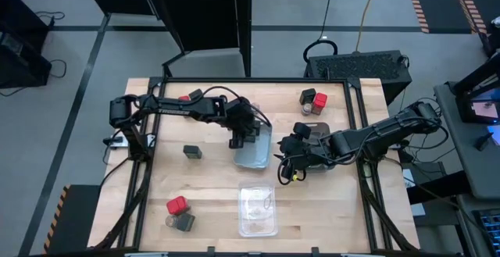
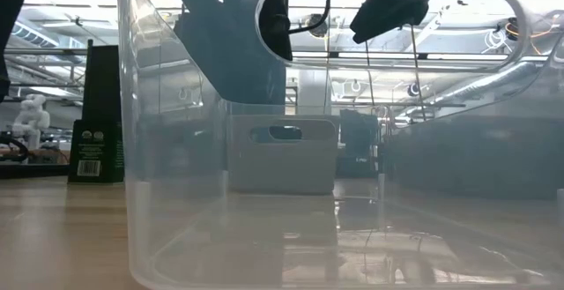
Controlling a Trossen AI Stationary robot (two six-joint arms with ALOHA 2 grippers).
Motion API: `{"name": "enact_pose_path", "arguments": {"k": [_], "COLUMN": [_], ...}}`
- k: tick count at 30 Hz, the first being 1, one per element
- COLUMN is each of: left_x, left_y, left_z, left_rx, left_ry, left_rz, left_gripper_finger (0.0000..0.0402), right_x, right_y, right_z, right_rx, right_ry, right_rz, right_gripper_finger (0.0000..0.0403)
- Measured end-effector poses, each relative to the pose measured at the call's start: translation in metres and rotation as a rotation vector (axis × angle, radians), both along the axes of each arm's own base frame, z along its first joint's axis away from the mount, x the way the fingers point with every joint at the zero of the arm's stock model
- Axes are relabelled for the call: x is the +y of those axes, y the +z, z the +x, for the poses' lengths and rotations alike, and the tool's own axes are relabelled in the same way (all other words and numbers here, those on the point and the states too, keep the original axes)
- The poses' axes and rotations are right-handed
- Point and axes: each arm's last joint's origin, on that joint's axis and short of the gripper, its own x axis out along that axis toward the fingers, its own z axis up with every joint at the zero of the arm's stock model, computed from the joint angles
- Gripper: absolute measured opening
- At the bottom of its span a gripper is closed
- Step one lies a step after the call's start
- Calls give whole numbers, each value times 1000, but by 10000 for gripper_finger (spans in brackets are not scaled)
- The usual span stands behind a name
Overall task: Sort spices by type
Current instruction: Put the black spice can into the gray bin
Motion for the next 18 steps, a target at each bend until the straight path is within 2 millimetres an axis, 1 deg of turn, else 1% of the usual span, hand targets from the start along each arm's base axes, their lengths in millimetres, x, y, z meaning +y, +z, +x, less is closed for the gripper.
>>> {"name": "enact_pose_path", "arguments": {"k": [4, 10, 14, 18], "left_x": [-1, -4, -7, -11], "left_y": [10, 39, 58, 72], "left_z": [-5, -19, -39, -67], "left_rx": [-12, -80, -56, 30], "left_ry": [1, 2, 36, 92], "left_rz": [5, 19, 12, -36], "left_gripper_finger": [185, 185, 185, 185], "right_x": [0, 0, 0, 0], "right_y": [0, 0, 0, 0], "right_z": [0, 0, 0, 0], "right_rx": [1, 3, 3, 4], "right_ry": [2, 2, 1, 2], "right_rz": [-2, -3, -2, -1], "right_gripper_finger": [185, 185, 185, 185]}}
